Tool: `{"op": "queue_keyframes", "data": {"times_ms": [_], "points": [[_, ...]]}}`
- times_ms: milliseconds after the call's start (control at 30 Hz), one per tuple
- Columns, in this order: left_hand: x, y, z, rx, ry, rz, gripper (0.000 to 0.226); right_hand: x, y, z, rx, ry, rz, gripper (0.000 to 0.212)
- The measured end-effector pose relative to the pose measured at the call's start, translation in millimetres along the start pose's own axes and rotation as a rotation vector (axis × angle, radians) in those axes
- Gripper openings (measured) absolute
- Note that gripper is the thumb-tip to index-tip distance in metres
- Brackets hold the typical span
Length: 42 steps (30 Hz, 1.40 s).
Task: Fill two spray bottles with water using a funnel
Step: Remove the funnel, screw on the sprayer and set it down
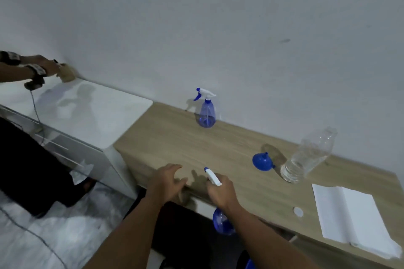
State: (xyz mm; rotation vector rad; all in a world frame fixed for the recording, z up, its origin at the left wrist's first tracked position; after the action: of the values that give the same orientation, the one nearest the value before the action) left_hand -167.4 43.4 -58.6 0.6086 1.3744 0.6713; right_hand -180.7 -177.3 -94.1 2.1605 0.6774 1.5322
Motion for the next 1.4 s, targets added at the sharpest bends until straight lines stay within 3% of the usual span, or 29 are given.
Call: {"op": "queue_keyframes", "data": {"times_ms": [233,500,667,1000,1267,1333,1400], "points": [[12.3,38.7,18.2,-0.059,-0.052,0.055,0.075,51.6,-12.2,-10.1,0.003,-0.02,-0.072,0.047],[7.8,45.8,9.6,-0.112,-0.037,0.054,0.079,57.7,-14.3,-11.4,0.009,-0.018,-0.101,0.049],[6.3,46.3,7.8,-0.103,0.001,0.045,0.083,50.0,-13.7,-15.5,0.05,-0.061,-0.078,0.038],[11.6,47.3,11.2,-0.092,0.012,0.034,0.082,54.8,-7.7,-9.7,-0.003,-0.011,-0.09,0.053],[23.2,48.4,18.9,-0.027,0.107,-0.002,0.078,48.3,-20.1,5.4,0.04,-0.086,-0.114,0.043],[28.7,42.5,19.9,0.038,0.176,-0.059,0.077,47.6,-24.0,14.4,0.037,-0.087,-0.091,0.047],[30.9,29.6,19.8,0.149,0.255,-0.157,0.091,51.3,-25.3,27.1,0.008,-0.066,-0.028,0.049]]}}
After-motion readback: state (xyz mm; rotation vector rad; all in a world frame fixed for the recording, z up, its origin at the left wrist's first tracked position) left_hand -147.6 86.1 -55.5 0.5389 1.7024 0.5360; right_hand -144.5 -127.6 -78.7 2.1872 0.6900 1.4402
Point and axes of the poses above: each hand's wrist, its own z-axis towards the middle knuckle, its own y-axis out of the back of the hand, x = y × z, the point moved 10 cm from there along z, towards the middle knuckle, and after that the axes turned 10 degrees about -z, right-handed, at the moved point
